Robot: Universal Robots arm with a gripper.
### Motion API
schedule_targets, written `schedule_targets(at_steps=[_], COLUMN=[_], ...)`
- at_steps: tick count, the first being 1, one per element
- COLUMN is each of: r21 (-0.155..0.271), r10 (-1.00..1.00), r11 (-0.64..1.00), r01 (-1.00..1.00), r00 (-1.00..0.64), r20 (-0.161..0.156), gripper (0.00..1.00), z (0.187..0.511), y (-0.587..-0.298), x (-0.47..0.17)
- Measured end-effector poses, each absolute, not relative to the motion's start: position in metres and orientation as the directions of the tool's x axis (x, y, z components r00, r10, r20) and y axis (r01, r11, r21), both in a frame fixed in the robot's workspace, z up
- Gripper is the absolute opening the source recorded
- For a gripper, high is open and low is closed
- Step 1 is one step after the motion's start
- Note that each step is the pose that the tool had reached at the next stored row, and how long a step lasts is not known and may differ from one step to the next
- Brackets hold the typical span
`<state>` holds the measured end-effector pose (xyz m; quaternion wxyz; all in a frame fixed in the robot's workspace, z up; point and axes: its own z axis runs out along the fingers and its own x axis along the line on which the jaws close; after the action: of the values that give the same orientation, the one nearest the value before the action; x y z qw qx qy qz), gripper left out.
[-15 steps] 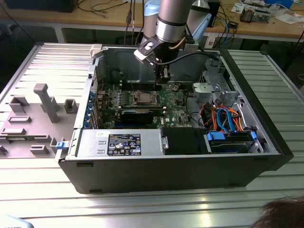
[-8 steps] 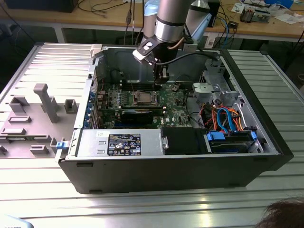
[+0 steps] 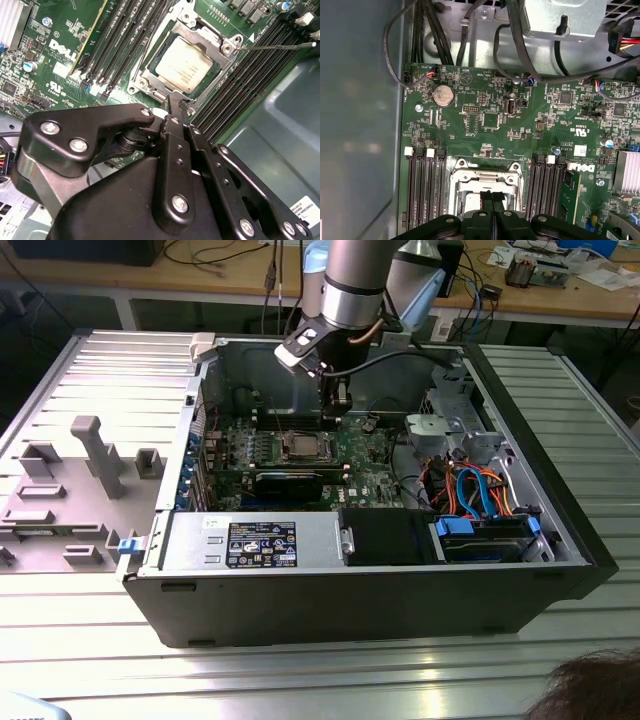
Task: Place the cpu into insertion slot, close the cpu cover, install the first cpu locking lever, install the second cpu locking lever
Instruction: 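Close the cpu cover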
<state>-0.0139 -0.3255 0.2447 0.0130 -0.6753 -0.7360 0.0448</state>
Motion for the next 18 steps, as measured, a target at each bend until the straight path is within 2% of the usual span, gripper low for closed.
schedule_targets(at_steps=[18], r21=[-0.083], r10=[0.995], r11=[0.084], r01=[0.993], r00=[-0.088], r20=[-0.041], gripper=[0.11], z=[0.238], y=[-0.326], x=[-0.042])
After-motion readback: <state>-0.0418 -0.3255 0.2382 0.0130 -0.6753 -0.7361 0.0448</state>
